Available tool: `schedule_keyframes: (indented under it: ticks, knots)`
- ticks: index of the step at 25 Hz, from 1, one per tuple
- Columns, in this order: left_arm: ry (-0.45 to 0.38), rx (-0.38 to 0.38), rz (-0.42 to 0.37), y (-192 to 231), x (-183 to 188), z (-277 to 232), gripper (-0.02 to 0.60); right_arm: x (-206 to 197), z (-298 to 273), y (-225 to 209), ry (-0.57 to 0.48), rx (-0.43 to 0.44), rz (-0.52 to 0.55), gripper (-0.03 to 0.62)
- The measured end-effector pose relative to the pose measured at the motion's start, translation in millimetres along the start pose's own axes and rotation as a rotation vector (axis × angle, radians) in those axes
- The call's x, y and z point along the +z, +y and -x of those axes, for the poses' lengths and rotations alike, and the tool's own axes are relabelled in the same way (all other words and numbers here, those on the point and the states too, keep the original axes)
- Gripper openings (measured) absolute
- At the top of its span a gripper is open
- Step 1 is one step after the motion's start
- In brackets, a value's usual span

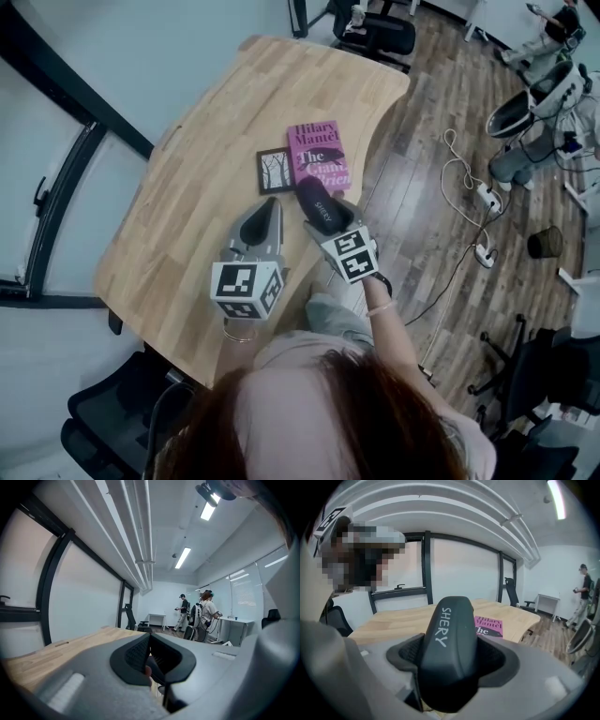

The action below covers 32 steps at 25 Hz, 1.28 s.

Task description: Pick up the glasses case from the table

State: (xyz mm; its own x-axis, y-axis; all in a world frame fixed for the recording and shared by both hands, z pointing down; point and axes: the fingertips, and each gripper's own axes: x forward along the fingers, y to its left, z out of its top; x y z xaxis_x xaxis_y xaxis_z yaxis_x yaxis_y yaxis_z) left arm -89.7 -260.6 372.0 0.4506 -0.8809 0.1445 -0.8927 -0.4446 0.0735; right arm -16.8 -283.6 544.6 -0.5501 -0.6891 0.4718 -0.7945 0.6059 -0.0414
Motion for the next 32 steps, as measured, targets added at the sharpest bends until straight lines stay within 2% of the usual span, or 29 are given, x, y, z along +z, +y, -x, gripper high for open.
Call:
schedule_keyframes:
  ticks: [11, 32]
  knots:
    - [-0.031, -0.037, -0.016, -25, 7, 33, 0.009, 16, 51, 7, -0.084, -0.070, -0.060, 0.350]
    - [-0.073, -0.081, -0.048, -66, 8, 90, 0.009, 32, 136, 36, -0.236, -0.113, -0.085, 0.350]
